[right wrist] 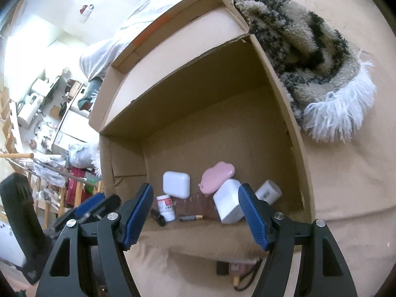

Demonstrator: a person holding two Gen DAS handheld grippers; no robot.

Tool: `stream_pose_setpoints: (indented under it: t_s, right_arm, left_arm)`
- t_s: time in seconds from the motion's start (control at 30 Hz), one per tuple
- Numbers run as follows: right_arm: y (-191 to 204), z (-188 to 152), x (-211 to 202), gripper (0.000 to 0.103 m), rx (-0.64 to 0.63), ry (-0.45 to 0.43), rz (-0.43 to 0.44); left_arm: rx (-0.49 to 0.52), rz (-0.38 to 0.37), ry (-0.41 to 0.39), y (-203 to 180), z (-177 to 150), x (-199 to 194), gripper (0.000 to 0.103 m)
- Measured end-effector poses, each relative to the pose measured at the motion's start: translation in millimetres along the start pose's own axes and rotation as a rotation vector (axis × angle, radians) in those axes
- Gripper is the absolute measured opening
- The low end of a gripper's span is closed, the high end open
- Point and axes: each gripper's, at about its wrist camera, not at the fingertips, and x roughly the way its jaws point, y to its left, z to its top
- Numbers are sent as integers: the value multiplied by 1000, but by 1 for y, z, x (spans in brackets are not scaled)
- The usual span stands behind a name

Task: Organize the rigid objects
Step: 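Withdraw both open tools from the box toward the white remote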

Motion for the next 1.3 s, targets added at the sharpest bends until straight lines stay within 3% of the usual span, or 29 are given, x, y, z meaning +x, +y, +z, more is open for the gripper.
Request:
stream_pose_setpoints:
  t_s: [0.4, 0.53, 0.7, 0.8, 0.93, 1.23, 1.3]
  right_arm:
    - [16, -50, -36, 75, 10, 26, 0]
    - [15, -68, -35, 75, 7, 48, -33]
    - [4, -90, -24, 75, 16, 92, -79]
    - [0, -93, -19, 75, 43, 112, -76]
    - [-1, -92, -15, 75, 37, 114, -112]
    - [16, -84, 23, 75, -58, 178, -256]
    - [23, -79, 33, 89, -117, 179, -320]
  left_arm:
    - [-49, 17, 58, 26, -39, -20, 58]
    - [-91, 4, 67, 36, -52, -18, 58]
    - [-191, -76, 80, 54, -57, -14, 58]
    - [-191, -34, 76, 58, -56, -14, 60]
    - [-212, 24, 105, 66, -59, -8, 64]
    - [-300, -16, 172, 77, -61, 2, 64]
    - [-300, -21, 170, 77, -61, 1, 64]
